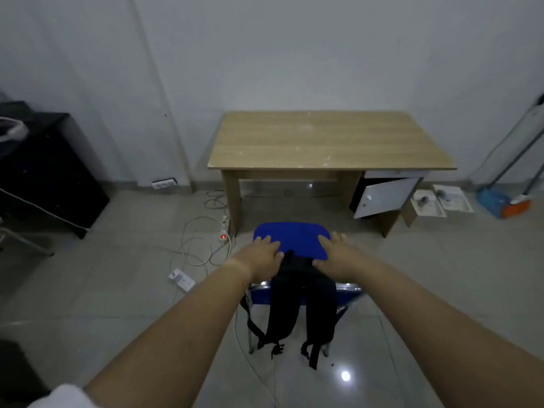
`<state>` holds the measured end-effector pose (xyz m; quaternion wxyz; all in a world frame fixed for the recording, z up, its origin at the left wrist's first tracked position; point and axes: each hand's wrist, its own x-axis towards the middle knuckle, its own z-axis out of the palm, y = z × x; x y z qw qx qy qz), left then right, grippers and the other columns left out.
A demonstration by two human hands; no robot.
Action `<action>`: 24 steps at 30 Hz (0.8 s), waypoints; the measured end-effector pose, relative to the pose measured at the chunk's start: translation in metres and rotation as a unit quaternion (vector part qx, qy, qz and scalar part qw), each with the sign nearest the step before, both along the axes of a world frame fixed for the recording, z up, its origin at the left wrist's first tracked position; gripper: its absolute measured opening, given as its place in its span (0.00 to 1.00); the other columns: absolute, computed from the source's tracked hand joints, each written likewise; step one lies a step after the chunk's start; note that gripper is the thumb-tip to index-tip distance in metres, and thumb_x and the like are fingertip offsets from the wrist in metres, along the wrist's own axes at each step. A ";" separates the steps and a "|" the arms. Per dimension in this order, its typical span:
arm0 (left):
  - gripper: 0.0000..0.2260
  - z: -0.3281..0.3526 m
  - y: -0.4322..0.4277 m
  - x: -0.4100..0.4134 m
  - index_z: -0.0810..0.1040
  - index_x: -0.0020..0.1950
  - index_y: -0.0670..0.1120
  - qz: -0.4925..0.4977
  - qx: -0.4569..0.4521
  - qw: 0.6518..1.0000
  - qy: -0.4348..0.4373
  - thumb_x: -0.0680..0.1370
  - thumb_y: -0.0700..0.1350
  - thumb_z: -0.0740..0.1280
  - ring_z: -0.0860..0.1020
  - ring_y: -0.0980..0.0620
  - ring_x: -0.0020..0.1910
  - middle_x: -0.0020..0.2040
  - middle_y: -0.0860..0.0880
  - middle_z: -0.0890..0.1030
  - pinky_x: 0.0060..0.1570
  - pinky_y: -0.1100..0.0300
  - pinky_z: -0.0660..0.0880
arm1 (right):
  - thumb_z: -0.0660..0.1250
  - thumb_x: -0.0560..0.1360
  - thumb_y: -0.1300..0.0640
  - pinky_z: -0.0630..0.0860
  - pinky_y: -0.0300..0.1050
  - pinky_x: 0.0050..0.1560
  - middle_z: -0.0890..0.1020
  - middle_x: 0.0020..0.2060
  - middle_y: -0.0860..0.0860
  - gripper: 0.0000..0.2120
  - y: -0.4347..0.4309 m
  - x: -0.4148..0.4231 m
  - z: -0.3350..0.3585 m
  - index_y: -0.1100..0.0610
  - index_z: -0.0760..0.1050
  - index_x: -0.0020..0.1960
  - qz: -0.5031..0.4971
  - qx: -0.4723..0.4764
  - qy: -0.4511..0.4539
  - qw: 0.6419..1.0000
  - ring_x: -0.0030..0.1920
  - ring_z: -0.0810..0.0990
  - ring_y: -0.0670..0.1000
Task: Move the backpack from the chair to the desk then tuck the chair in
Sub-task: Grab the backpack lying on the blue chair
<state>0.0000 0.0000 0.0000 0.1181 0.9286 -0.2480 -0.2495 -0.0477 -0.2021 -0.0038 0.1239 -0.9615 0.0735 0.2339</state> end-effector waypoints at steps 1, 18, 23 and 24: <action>0.23 -0.008 -0.003 -0.001 0.58 0.79 0.42 0.002 0.008 1.000 0.002 0.86 0.50 0.50 0.53 0.40 0.80 0.80 0.40 0.57 0.77 0.45 0.56 | 0.58 0.79 0.40 0.51 0.62 0.76 0.46 0.79 0.57 0.37 0.001 -0.002 -0.008 0.52 0.43 0.79 -0.002 -0.001 0.005 1.000 0.78 0.44 0.59; 0.35 -0.091 -0.021 -0.028 0.45 0.81 0.50 -0.023 0.097 0.995 -0.011 0.81 0.59 0.59 0.41 0.41 0.80 0.82 0.45 0.48 0.76 0.34 0.43 | 0.67 0.73 0.38 0.44 0.62 0.76 0.44 0.79 0.58 0.50 0.019 -0.047 -0.093 0.54 0.39 0.79 0.020 -0.079 -0.056 0.995 0.78 0.41 0.61; 0.34 -0.094 -0.024 -0.024 0.47 0.81 0.49 -0.033 0.103 0.994 -0.019 0.82 0.58 0.59 0.44 0.40 0.80 0.81 0.44 0.53 0.75 0.32 0.45 | 0.68 0.73 0.42 0.46 0.61 0.77 0.46 0.79 0.56 0.47 0.019 -0.043 -0.090 0.53 0.42 0.79 0.018 -0.096 -0.048 0.994 0.78 0.43 0.60; 0.33 -0.093 -0.024 -0.023 0.47 0.81 0.49 -0.041 0.113 0.993 -0.020 0.82 0.58 0.59 0.45 0.39 0.80 0.81 0.44 0.53 0.74 0.31 0.44 | 0.68 0.74 0.44 0.47 0.61 0.77 0.47 0.79 0.56 0.46 0.019 -0.041 -0.088 0.53 0.43 0.79 0.024 -0.100 -0.043 0.994 0.78 0.44 0.59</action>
